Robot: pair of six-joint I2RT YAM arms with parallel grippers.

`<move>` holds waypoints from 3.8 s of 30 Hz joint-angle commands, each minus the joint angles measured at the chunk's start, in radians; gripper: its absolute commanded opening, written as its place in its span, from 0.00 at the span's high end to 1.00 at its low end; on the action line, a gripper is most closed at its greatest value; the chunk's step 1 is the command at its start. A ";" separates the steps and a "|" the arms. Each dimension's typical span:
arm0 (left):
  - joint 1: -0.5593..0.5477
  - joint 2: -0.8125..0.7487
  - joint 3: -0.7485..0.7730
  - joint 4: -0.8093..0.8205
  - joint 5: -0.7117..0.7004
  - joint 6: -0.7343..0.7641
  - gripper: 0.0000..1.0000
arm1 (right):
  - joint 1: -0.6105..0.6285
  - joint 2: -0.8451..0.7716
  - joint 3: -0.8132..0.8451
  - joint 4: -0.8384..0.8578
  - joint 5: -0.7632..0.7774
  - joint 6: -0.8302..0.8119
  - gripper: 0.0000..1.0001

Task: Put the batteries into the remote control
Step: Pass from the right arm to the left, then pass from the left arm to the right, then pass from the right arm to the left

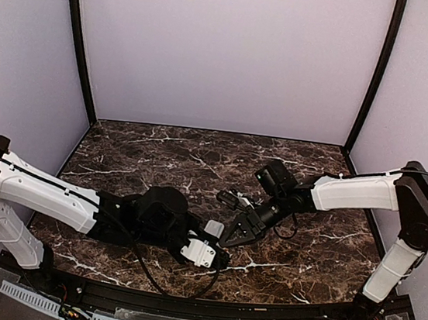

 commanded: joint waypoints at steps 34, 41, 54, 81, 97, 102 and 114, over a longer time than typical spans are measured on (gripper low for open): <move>0.064 0.014 0.051 0.083 -0.145 -0.685 1.00 | -0.075 -0.175 0.025 0.036 0.339 0.008 0.69; 0.064 0.016 0.055 0.087 -0.137 -0.686 1.00 | -0.075 -0.159 0.029 0.077 0.294 0.029 0.72; 0.065 0.017 0.052 0.091 -0.135 -0.687 1.00 | -0.073 -0.136 0.026 0.124 0.229 0.056 0.85; 0.066 0.093 0.176 -0.099 -0.072 -0.644 0.79 | -0.056 -0.083 0.090 -0.052 0.321 -0.032 1.00; 0.067 0.139 0.213 -0.145 -0.090 -0.640 0.83 | -0.051 -0.077 0.100 -0.063 0.320 -0.039 1.00; 0.067 0.137 0.214 -0.141 -0.082 -0.642 0.94 | -0.048 -0.074 0.100 -0.069 0.322 -0.042 1.00; 0.171 0.083 0.124 -0.144 -0.003 -1.098 1.00 | -0.189 -0.079 0.053 0.081 0.360 -0.011 0.51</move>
